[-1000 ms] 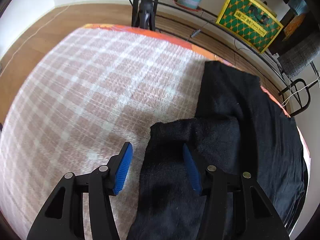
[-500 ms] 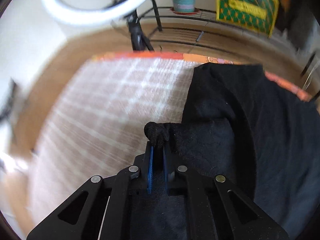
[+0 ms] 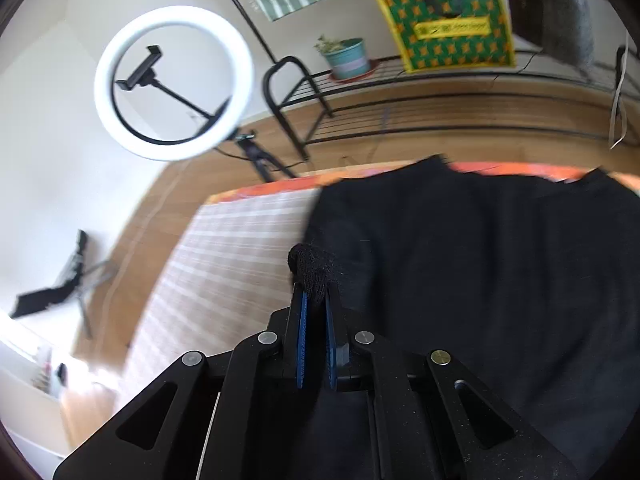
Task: Fold large clothes
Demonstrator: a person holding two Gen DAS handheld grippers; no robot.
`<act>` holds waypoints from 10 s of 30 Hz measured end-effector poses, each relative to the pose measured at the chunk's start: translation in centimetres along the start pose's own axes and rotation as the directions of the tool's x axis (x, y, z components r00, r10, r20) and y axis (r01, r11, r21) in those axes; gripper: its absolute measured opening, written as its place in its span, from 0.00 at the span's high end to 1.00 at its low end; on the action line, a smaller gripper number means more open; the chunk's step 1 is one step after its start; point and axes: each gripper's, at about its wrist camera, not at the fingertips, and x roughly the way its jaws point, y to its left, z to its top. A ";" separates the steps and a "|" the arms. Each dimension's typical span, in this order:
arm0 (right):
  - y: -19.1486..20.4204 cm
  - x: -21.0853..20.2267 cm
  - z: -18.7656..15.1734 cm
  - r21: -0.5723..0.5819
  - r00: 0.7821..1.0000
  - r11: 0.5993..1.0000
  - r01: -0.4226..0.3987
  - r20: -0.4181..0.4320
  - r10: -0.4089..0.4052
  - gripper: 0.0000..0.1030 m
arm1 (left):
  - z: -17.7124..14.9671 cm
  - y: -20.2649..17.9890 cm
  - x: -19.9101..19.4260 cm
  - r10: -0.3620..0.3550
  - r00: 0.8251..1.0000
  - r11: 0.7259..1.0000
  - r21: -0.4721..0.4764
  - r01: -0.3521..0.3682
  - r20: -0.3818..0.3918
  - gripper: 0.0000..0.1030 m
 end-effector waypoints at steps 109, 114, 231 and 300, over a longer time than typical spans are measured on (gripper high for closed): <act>-35.2 -40.4 -36.2 0.566 0.912 0.728 0.387 -0.117 -0.393 0.74 | -4.1 -14.0 5.7 -0.079 0.983 0.923 0.361 0.134 -0.165 0.89; -34.8 -40.6 -35.9 0.588 0.918 0.723 0.361 -0.090 -0.385 0.95 | -4.1 -13.9 5.6 -0.085 0.983 0.926 0.352 0.138 -0.162 0.89; -18.7 -6.5 1.0 -0.055 0.923 0.922 0.384 -0.008 -0.385 1.00 | -4.0 -9.7 12.7 -0.236 0.942 0.969 0.010 0.246 -0.238 1.00; -20.1 -42.5 -18.4 0.221 0.947 0.964 0.147 0.248 -0.201 0.60 | -5.9 -17.1 8.6 -0.148 0.972 0.901 0.381 0.209 -0.183 0.98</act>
